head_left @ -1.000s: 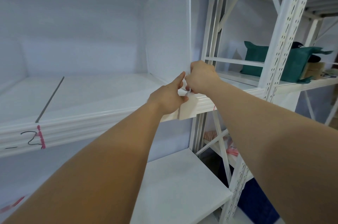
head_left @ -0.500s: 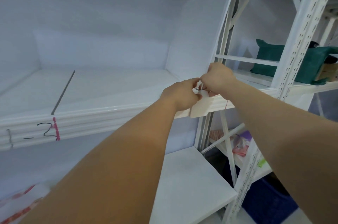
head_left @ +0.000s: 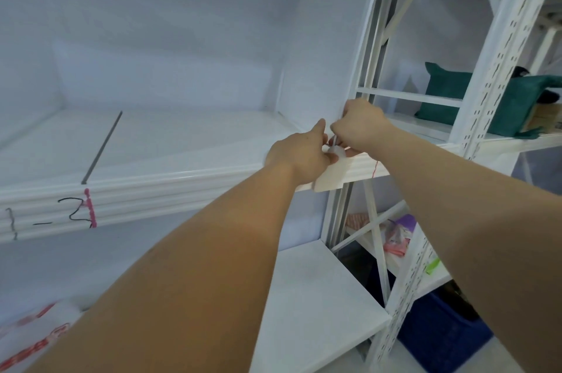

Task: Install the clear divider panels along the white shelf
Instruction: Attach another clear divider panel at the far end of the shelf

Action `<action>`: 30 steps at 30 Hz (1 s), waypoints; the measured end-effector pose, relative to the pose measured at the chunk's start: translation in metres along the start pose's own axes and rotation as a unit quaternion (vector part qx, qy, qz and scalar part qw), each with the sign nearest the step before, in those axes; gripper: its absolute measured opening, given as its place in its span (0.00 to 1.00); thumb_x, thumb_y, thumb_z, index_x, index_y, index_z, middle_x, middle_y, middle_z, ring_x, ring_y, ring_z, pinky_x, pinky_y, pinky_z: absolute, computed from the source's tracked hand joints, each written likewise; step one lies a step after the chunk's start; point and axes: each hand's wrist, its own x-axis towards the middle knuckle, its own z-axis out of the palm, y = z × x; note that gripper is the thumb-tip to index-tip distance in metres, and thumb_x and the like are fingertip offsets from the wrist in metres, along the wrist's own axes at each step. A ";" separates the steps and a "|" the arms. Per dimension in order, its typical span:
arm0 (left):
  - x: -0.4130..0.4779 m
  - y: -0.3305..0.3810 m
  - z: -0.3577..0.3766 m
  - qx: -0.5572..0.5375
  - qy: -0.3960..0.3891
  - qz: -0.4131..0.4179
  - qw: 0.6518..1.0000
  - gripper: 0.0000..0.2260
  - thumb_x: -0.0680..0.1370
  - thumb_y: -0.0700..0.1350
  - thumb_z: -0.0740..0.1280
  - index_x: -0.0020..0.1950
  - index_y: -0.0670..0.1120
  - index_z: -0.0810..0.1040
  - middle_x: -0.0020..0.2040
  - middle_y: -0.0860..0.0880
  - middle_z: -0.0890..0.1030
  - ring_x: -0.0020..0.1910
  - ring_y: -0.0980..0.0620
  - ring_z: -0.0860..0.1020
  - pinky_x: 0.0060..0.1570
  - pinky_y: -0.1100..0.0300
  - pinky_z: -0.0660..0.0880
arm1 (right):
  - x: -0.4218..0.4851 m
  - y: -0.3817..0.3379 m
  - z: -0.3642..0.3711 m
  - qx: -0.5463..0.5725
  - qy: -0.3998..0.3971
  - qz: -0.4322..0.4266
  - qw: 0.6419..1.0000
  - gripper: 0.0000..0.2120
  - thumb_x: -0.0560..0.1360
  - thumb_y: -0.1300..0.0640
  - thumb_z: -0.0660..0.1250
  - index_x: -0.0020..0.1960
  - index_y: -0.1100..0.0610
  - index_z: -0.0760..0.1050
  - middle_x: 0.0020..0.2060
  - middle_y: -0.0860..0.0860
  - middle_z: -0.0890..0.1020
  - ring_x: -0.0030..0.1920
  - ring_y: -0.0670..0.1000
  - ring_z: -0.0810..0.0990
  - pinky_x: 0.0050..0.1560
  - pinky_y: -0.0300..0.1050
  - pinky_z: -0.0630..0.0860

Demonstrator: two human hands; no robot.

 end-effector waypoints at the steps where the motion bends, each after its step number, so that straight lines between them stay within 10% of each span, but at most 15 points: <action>1: 0.001 -0.001 0.001 0.006 0.004 0.001 1.000 0.28 0.78 0.55 0.59 0.77 0.54 0.54 0.70 0.58 0.72 0.67 0.48 0.72 0.59 0.53 0.70 | 0.001 -0.001 0.001 -0.012 0.001 0.004 1.000 0.07 0.74 0.67 0.58 0.39 0.63 0.71 0.33 0.59 0.79 0.35 0.61 0.82 0.39 0.49 0.81; 3: 0.001 -0.001 0.004 0.034 0.012 -0.004 0.999 0.25 0.79 0.56 0.57 0.75 0.53 0.58 0.66 0.53 0.76 0.62 0.46 0.75 0.56 0.52 0.72 | -0.001 -0.006 0.007 -0.050 0.005 0.001 0.999 0.12 0.75 0.66 0.58 0.33 0.60 0.66 0.31 0.56 0.75 0.35 0.57 0.78 0.36 0.42 0.75; 7: -0.004 0.002 0.008 0.142 0.030 -0.008 0.989 0.18 0.81 0.56 0.52 0.65 0.48 0.69 0.53 0.45 0.81 0.49 0.43 0.76 0.46 0.55 0.68 | 0.000 -0.009 0.024 -0.099 0.039 -0.001 0.994 0.07 0.77 0.60 0.60 0.51 0.63 0.73 0.53 0.60 0.79 0.58 0.60 0.77 0.50 0.46 0.73; 13: 0.001 -0.002 0.002 0.071 -0.010 -0.022 0.997 0.20 0.79 0.59 0.56 0.65 0.51 0.73 0.60 0.50 0.80 0.59 0.46 0.77 0.58 0.52 0.73 | 0.010 -0.004 0.020 -0.123 0.023 0.000 0.992 0.14 0.72 0.66 0.58 0.28 0.58 0.62 0.13 0.50 0.69 0.26 0.50 0.67 0.25 0.39 0.59; 30: 0.000 0.001 0.001 0.060 0.001 0.001 0.998 0.25 0.79 0.58 0.58 0.75 0.61 0.57 0.71 0.53 0.71 0.69 0.46 0.70 0.62 0.52 0.68 | 0.001 0.005 -0.018 0.154 -0.053 0.061 0.985 0.09 0.74 0.69 0.58 0.37 0.65 0.72 0.34 0.61 0.80 0.33 0.55 0.81 0.40 0.48 0.82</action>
